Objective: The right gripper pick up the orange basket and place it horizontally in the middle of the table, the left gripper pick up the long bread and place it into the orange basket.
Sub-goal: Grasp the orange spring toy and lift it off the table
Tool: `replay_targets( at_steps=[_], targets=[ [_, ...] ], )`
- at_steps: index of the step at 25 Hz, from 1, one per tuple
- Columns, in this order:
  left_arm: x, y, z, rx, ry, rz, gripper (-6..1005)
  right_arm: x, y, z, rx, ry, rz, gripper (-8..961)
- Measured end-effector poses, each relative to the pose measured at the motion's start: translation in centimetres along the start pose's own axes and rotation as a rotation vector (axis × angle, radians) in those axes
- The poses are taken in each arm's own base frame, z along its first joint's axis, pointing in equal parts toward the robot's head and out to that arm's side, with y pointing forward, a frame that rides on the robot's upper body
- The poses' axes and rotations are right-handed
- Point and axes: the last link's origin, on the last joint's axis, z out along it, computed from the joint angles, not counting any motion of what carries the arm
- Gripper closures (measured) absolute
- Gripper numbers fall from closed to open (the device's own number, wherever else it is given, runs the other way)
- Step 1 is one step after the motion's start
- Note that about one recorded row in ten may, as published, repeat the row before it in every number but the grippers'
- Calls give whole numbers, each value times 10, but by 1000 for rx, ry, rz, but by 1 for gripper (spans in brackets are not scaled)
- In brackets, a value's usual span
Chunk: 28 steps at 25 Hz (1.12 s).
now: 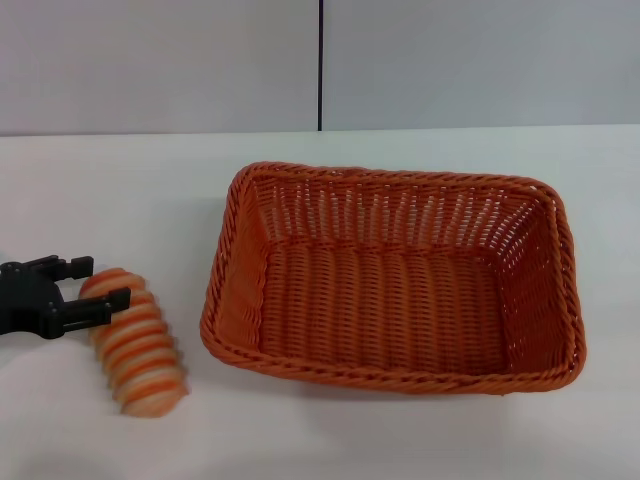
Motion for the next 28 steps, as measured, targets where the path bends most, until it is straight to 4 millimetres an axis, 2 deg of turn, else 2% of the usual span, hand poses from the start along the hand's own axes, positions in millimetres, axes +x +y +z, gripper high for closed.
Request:
replay_targets(
  at_steps=[28],
  targets=[
    [-7,0,0,8,-8,-11,213,0,0,1,-1,-1,0,515]
  ],
)
